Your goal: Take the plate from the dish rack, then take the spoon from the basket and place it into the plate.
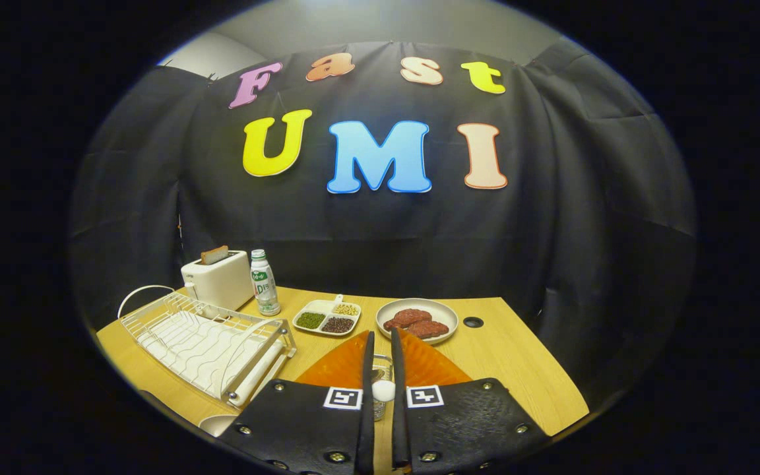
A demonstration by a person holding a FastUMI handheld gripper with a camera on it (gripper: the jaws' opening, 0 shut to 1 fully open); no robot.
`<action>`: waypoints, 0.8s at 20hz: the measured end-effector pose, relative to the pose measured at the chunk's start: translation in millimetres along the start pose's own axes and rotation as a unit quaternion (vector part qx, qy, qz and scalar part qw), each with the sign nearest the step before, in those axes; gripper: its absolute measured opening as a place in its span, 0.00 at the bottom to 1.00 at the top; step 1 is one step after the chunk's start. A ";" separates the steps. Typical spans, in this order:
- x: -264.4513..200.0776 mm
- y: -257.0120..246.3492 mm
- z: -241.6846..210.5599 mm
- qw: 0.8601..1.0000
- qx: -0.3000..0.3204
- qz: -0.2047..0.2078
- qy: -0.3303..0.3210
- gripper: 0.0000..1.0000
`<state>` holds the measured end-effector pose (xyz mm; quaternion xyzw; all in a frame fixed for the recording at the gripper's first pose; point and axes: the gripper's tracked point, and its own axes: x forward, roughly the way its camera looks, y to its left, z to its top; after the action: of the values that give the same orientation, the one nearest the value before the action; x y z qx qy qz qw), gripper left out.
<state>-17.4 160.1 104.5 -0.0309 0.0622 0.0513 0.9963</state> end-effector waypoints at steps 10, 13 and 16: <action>-60.8 -2.7 36.1 1.000 -0.007 -0.016 0.015 0.10; -79.0 1.4 41.5 1.000 -0.002 -0.017 0.018 0.10; -89.1 5.2 39.7 1.000 -0.004 -0.016 0.025 0.10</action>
<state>-101.1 159.2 154.8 -0.0371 0.0862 0.0348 0.9950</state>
